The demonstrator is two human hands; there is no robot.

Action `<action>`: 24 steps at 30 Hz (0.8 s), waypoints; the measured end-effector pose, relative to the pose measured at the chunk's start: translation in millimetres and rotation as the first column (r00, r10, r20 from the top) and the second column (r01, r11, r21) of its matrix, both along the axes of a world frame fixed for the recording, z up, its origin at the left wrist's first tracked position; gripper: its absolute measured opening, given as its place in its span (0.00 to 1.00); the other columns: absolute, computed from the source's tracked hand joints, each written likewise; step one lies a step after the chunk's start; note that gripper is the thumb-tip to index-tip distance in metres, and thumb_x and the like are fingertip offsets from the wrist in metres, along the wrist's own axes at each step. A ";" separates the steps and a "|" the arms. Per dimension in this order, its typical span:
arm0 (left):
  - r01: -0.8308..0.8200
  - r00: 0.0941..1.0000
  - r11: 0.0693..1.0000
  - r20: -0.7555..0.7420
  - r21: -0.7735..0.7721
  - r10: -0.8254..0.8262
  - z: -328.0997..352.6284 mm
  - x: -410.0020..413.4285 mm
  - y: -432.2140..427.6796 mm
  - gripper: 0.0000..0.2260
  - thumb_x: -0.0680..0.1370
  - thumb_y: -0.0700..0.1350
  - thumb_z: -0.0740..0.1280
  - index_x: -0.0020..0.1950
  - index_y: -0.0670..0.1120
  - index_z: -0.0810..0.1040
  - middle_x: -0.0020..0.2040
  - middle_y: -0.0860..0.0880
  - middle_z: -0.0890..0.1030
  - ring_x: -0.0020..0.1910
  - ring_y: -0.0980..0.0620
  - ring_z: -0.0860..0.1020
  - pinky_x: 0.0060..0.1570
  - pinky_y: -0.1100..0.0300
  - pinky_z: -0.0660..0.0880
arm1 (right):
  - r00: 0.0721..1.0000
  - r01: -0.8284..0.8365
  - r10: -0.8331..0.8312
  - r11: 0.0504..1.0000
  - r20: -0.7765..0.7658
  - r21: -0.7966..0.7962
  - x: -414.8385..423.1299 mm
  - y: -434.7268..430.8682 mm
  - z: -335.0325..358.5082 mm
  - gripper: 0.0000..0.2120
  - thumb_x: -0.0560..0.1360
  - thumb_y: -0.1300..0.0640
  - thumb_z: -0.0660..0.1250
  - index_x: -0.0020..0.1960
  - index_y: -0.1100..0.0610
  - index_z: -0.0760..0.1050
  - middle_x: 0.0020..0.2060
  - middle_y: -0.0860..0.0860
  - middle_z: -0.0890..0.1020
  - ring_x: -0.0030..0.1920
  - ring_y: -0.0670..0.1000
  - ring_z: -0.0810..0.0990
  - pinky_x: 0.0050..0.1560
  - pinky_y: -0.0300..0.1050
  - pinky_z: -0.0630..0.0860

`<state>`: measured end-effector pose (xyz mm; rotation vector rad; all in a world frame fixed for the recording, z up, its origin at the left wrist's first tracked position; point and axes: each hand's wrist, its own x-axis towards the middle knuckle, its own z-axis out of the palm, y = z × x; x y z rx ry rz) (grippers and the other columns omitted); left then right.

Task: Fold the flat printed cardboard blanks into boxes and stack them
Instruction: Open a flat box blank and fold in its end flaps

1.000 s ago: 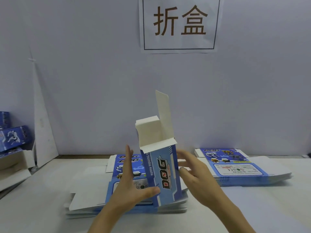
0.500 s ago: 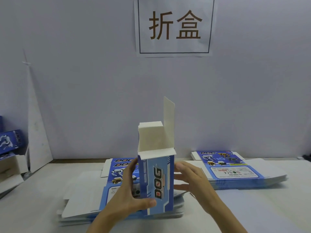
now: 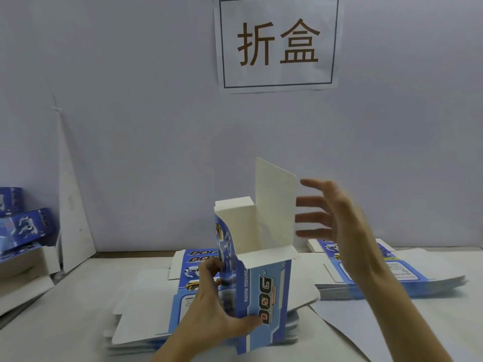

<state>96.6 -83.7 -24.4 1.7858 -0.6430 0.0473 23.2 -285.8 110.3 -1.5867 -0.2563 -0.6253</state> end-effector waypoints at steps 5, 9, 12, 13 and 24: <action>-0.040 0.999 0.999 0.034 -0.010 0.041 -4.7 4.3 -4.4 0.41 0.57 0.59 0.77 0.59 0.65 0.53 0.58 0.66 0.67 0.59 0.70 0.70 0.44 0.74 0.74 | 0.949 0.314 -0.265 0.853 0.173 -0.417 10.5 21.1 33.4 0.26 0.72 0.34 0.61 0.66 0.46 0.69 0.43 0.43 0.81 0.39 0.45 0.82 0.40 0.47 0.80; -0.016 1.000 0.999 0.013 -0.036 0.017 -7.9 5.2 -7.0 0.39 0.56 0.62 0.77 0.56 0.70 0.54 0.53 0.75 0.67 0.59 0.72 0.70 0.41 0.72 0.75 | 0.911 0.405 -0.349 0.856 0.218 -0.322 30.7 8.0 33.9 0.09 0.79 0.60 0.59 0.53 0.53 0.77 0.35 0.45 0.81 0.26 0.43 0.79 0.24 0.38 0.74; -0.009 1.000 0.998 -0.010 -0.054 0.009 -9.0 5.7 -8.0 0.39 0.56 0.61 0.77 0.56 0.71 0.54 0.51 0.77 0.67 0.58 0.72 0.71 0.39 0.70 0.76 | 0.925 0.380 -0.379 0.923 0.037 -0.065 35.6 -11.5 12.0 0.11 0.78 0.65 0.57 0.51 0.56 0.77 0.29 0.48 0.79 0.21 0.45 0.76 0.19 0.36 0.68; -0.015 1.000 0.998 -0.005 -0.059 0.014 -8.4 5.1 -8.5 0.40 0.56 0.61 0.77 0.57 0.68 0.54 0.51 0.77 0.67 0.58 0.72 0.71 0.39 0.70 0.76 | 0.939 0.336 -0.329 0.939 -0.097 0.073 34.9 -15.1 -0.9 0.11 0.78 0.66 0.57 0.50 0.58 0.78 0.25 0.49 0.78 0.20 0.46 0.74 0.19 0.37 0.67; -0.014 0.998 1.000 0.053 -0.007 0.015 -9.1 0.2 -5.1 0.41 0.59 0.55 0.78 0.61 0.62 0.53 0.51 0.77 0.67 0.57 0.74 0.70 0.43 0.72 0.76 | 0.870 0.190 0.098 0.837 -0.483 0.513 15.4 -25.0 -22.3 0.08 0.78 0.66 0.59 0.40 0.62 0.72 0.25 0.54 0.76 0.18 0.46 0.72 0.17 0.33 0.63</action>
